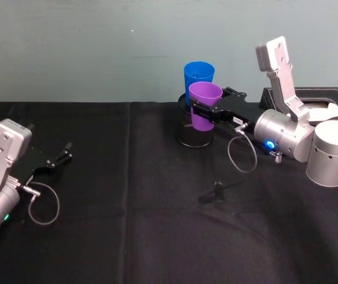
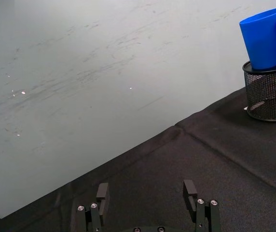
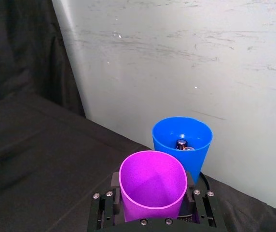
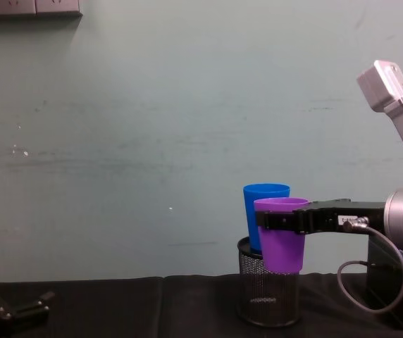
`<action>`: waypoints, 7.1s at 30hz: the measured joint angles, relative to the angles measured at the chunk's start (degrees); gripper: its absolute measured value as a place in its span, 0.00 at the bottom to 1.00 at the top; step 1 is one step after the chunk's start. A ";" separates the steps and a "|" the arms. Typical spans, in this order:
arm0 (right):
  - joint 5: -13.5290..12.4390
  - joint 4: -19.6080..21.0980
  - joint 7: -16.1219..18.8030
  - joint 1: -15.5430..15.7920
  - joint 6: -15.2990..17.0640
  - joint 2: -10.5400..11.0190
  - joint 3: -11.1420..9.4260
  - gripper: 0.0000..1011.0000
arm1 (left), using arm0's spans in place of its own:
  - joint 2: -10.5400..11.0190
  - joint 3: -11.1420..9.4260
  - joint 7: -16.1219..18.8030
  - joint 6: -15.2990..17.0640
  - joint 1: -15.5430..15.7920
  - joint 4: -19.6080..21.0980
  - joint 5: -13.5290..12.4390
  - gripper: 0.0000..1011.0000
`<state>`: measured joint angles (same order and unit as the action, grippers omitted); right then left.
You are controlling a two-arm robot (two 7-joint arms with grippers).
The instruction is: Pick up one cup with a gripper and tap it against the other cup.
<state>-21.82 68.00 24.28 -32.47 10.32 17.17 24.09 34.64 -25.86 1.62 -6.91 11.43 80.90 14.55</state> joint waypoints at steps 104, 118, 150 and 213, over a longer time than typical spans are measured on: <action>0.00 0.00 0.03 0.01 0.00 0.00 0.00 0.73 | 0.00 0.00 0.00 0.00 0.00 0.00 0.00 0.99; 0.00 0.00 0.03 0.01 0.00 0.00 0.00 0.73 | 0.00 0.00 0.00 0.00 0.00 0.00 0.00 0.99; 0.00 0.00 0.03 0.01 0.00 0.00 0.00 0.73 | 0.00 0.00 0.00 0.00 0.00 0.00 0.00 0.99; 0.00 0.00 0.03 0.01 0.00 0.00 0.00 0.73 | 0.00 0.00 0.00 0.00 0.00 0.00 0.00 0.99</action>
<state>-21.82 68.00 24.30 -32.47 10.33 17.17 24.09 34.65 -25.86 1.62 -6.91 11.43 80.90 14.55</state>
